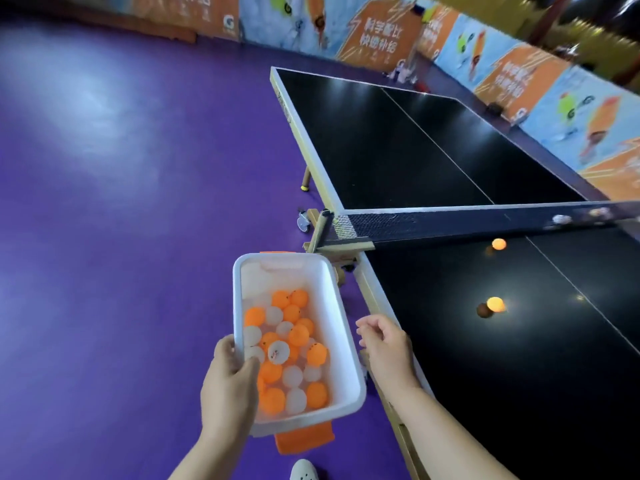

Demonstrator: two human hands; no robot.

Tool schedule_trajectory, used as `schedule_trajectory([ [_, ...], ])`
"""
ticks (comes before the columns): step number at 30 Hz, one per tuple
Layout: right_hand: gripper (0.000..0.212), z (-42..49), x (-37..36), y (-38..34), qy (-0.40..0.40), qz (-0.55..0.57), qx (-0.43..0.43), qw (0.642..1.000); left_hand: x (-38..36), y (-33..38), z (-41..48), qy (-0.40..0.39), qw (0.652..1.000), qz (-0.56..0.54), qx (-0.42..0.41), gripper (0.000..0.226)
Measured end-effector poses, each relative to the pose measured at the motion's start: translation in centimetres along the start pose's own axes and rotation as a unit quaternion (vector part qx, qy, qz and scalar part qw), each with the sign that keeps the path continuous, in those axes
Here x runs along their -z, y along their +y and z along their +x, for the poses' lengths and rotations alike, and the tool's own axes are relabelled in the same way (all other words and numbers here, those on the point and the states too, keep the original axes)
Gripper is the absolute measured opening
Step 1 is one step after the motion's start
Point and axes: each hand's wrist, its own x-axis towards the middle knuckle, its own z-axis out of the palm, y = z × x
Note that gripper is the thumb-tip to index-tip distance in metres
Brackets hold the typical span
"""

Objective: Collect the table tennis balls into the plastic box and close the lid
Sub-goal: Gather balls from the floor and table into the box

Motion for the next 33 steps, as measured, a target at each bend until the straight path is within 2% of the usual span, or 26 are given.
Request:
schedule_trajectory([
  [9, 0.022, 0.1, 11.9, 2.3, 0.126, 0.066, -0.054, 0.988, -8.0, 6.5, -3.0, -0.103, 0.992, 0.039, -0.065, 0.019],
  [19, 0.022, 10.2, 22.9, 9.0, 0.205, 0.095, -0.13, 0.965, -21.1, 12.3, -1.2, -0.149, 0.978, 0.108, -0.101, 0.019],
  [27, 0.026, 21.1, 27.7, 14.6, 0.205, -0.105, -0.164, 0.959, -29.2, 15.7, 1.9, -0.161, 0.973, 0.13, -0.099, 0.025],
  [30, 0.036, 24.0, 28.2, 16.3, 0.158, -0.229, -0.175, 0.944, -31.5, 16.6, 3.0, -0.159, 0.974, 0.137, -0.088, 0.021],
  [33, 0.045, 25.9, 28.3, 17.7, 0.108, -0.227, -0.195, 0.948, -33.7, 17.1, 4.1, -0.164, 0.972, 0.145, -0.087, 0.02],
])
